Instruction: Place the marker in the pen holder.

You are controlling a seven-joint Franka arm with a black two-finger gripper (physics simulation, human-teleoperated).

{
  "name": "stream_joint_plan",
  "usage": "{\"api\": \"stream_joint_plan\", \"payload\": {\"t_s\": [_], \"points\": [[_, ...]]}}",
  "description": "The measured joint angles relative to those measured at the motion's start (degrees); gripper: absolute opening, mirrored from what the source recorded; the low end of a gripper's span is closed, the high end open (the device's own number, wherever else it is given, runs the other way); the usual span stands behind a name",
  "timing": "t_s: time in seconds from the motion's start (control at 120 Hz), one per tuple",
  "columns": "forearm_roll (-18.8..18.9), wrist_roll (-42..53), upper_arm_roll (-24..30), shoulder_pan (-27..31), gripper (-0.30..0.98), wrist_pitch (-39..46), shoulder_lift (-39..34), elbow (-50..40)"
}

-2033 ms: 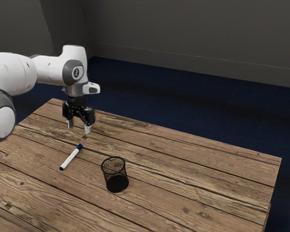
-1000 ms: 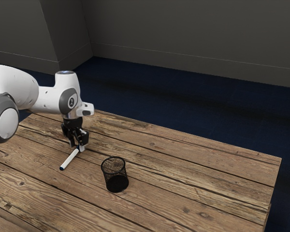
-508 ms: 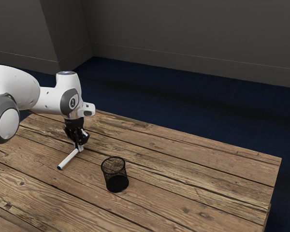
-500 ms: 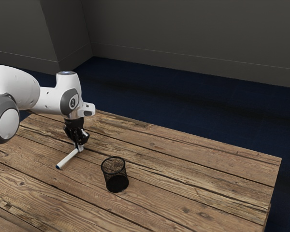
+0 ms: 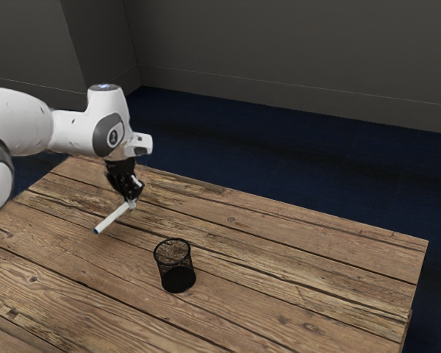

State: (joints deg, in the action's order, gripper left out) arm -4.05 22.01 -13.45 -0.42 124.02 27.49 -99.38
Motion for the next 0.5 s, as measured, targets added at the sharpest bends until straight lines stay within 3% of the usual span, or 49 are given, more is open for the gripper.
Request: {"api": "stream_joint_plan", "payload": {"t_s": [0.233,0.35,0.5], "points": [[0.1,-0.5,0.3,-13.4,-0.10,0.8,-16.9,-7.4],[0.1,-0.4,0.4,-18.6,-0.10,5.6,-25.7,-17.0],[0.1,-0.1,0.6,-24.8,-0.10,14.7,-31.5,-25.6]]}}
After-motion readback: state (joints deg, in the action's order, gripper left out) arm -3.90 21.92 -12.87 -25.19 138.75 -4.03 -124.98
